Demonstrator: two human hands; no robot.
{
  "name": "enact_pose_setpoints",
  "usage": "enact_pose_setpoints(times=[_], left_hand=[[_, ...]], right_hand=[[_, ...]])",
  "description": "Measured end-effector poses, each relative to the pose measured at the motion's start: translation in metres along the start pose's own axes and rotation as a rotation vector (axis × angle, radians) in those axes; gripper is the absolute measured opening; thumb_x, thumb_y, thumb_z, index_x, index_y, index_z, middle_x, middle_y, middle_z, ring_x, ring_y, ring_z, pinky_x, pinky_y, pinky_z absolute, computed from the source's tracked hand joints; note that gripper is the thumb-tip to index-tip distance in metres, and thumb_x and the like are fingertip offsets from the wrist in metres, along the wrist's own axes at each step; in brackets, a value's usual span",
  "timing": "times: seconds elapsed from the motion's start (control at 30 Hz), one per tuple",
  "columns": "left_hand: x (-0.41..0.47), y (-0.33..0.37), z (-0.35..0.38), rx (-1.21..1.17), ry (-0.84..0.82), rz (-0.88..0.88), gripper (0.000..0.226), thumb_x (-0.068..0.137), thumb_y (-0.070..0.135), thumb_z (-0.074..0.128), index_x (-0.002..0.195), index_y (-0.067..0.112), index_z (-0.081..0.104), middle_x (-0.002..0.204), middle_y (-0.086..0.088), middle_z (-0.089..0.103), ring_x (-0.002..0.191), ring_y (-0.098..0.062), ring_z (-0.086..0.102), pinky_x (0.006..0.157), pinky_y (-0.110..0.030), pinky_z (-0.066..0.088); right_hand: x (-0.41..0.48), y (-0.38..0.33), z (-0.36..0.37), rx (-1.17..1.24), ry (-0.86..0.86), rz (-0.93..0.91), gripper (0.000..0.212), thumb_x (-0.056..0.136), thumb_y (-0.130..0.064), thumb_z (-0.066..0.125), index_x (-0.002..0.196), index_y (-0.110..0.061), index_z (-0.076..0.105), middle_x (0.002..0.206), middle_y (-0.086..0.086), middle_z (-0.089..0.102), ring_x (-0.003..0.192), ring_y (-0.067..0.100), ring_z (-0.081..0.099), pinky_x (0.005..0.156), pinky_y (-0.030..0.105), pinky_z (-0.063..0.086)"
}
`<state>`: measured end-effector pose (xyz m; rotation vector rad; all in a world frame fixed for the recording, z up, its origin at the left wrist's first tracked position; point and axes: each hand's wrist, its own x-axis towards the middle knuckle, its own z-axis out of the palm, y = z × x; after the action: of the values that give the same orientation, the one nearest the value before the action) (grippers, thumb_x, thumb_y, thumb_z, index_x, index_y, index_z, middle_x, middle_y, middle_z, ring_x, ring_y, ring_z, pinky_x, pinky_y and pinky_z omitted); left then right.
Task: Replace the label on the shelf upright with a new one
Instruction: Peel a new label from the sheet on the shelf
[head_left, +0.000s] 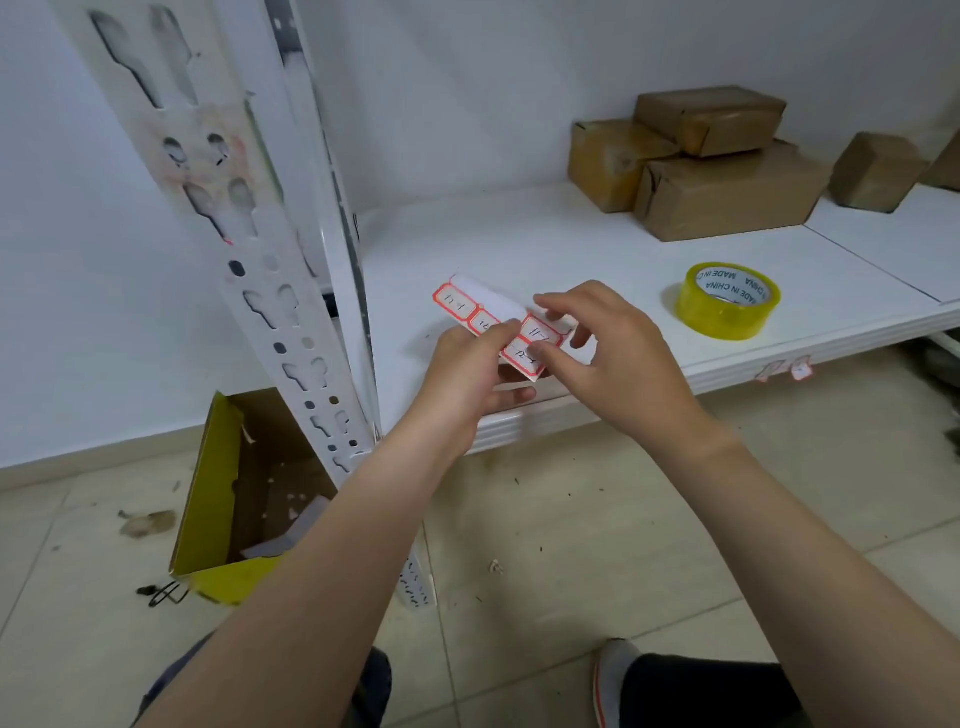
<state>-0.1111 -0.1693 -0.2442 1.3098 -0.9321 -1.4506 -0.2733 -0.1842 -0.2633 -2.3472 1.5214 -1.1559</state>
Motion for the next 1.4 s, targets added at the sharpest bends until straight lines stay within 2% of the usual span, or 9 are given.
enact_pose_setpoints(times=[0.27, 0.47, 0.6, 0.7, 0.9, 1.0, 1.13, 1.3, 1.4], left_hand=[[-0.004, 0.003, 0.006, 0.023, 0.013, 0.022, 0.014, 0.103, 0.031, 0.06, 0.092, 0.025, 0.066, 0.077, 0.004, 0.079, 0.085, -0.022, 0.081, 0.084, -0.041, 0.064], [-0.007, 0.004, 0.004, 0.053, 0.024, 0.066, 0.021, 0.102, 0.036, 0.063, 0.082, 0.03, 0.062, 0.057, 0.018, 0.073, 0.058, -0.002, 0.074, 0.074, -0.03, 0.062], [-0.007, 0.005, 0.004, 0.049, 0.047, 0.082, 0.022, 0.101, 0.038, 0.063, 0.081, 0.03, 0.062, 0.057, 0.018, 0.073, 0.067, -0.005, 0.075, 0.072, -0.027, 0.062], [-0.008, 0.005, 0.003, 0.035, 0.07, 0.117, 0.025, 0.103, 0.035, 0.06, 0.078, 0.03, 0.061, 0.054, 0.021, 0.071, 0.057, 0.0, 0.072, 0.062, -0.021, 0.059], [-0.007, 0.003, 0.005, 0.024, 0.076, 0.141, 0.025, 0.102, 0.031, 0.063, 0.077, 0.032, 0.058, 0.05, 0.026, 0.067, 0.058, 0.001, 0.07, 0.063, -0.021, 0.058], [-0.005, 0.001, 0.006, 0.041, 0.09, 0.152, 0.023, 0.1, 0.031, 0.065, 0.078, 0.031, 0.06, 0.053, 0.021, 0.07, 0.066, -0.001, 0.07, 0.066, -0.022, 0.06], [-0.003, -0.001, 0.008, 0.08, 0.11, 0.171, 0.019, 0.099, 0.031, 0.067, 0.08, 0.03, 0.066, 0.079, 0.01, 0.074, 0.078, -0.008, 0.073, 0.074, -0.028, 0.062], [-0.004, -0.002, 0.008, 0.132, 0.12, 0.249, 0.025, 0.1, 0.028, 0.066, 0.075, 0.034, 0.064, 0.06, 0.025, 0.07, 0.059, 0.008, 0.07, 0.06, -0.013, 0.058], [-0.005, -0.003, 0.01, 0.17, 0.119, 0.279, 0.027, 0.1, 0.03, 0.066, 0.074, 0.036, 0.063, 0.068, 0.023, 0.069, 0.064, 0.003, 0.07, 0.066, -0.019, 0.059]], right_hand=[[0.0, 0.003, -0.002, -0.013, 0.033, 0.005, 0.032, 0.092, -0.035, 0.075, 0.123, -0.026, 0.072, 0.109, -0.004, 0.068, 0.078, 0.008, 0.059, 0.07, 0.036, 0.06], [0.001, 0.006, 0.001, 0.038, 0.076, 0.015, 0.027, 0.09, -0.036, 0.077, 0.113, -0.021, 0.078, 0.102, -0.002, 0.071, 0.075, 0.012, 0.06, 0.064, 0.041, 0.06], [-0.001, 0.001, -0.003, 0.039, 0.081, 0.008, 0.025, 0.091, -0.035, 0.077, 0.113, -0.023, 0.078, 0.1, -0.004, 0.076, 0.068, 0.011, 0.06, 0.063, 0.035, 0.058], [-0.002, -0.002, -0.003, 0.033, 0.076, 0.005, 0.022, 0.091, -0.036, 0.077, 0.111, -0.027, 0.077, 0.101, -0.007, 0.077, 0.069, 0.012, 0.063, 0.063, 0.033, 0.058], [0.0, -0.001, 0.001, -0.018, 0.123, 0.096, 0.023, 0.087, -0.045, 0.079, 0.098, -0.025, 0.078, 0.1, -0.006, 0.072, 0.076, 0.011, 0.059, 0.064, 0.029, 0.052], [0.001, -0.003, 0.002, 0.014, 0.153, 0.118, 0.02, 0.086, -0.04, 0.082, 0.098, -0.023, 0.08, 0.097, -0.004, 0.068, 0.069, 0.006, 0.053, 0.063, 0.025, 0.045], [0.003, -0.003, 0.003, 0.092, 0.132, 0.189, 0.014, 0.085, -0.037, 0.083, 0.095, -0.028, 0.08, 0.094, -0.01, 0.066, 0.069, 0.004, 0.056, 0.064, 0.027, 0.05], [0.005, -0.006, -0.002, 0.211, 0.092, 0.263, 0.002, 0.087, -0.027, 0.081, 0.089, -0.027, 0.081, 0.09, -0.011, 0.07, 0.073, 0.004, 0.059, 0.067, 0.016, 0.042], [0.006, -0.007, -0.004, 0.256, 0.083, 0.313, 0.003, 0.086, -0.025, 0.082, 0.086, -0.027, 0.08, 0.089, -0.012, 0.07, 0.074, 0.0, 0.06, 0.068, 0.015, 0.042]])
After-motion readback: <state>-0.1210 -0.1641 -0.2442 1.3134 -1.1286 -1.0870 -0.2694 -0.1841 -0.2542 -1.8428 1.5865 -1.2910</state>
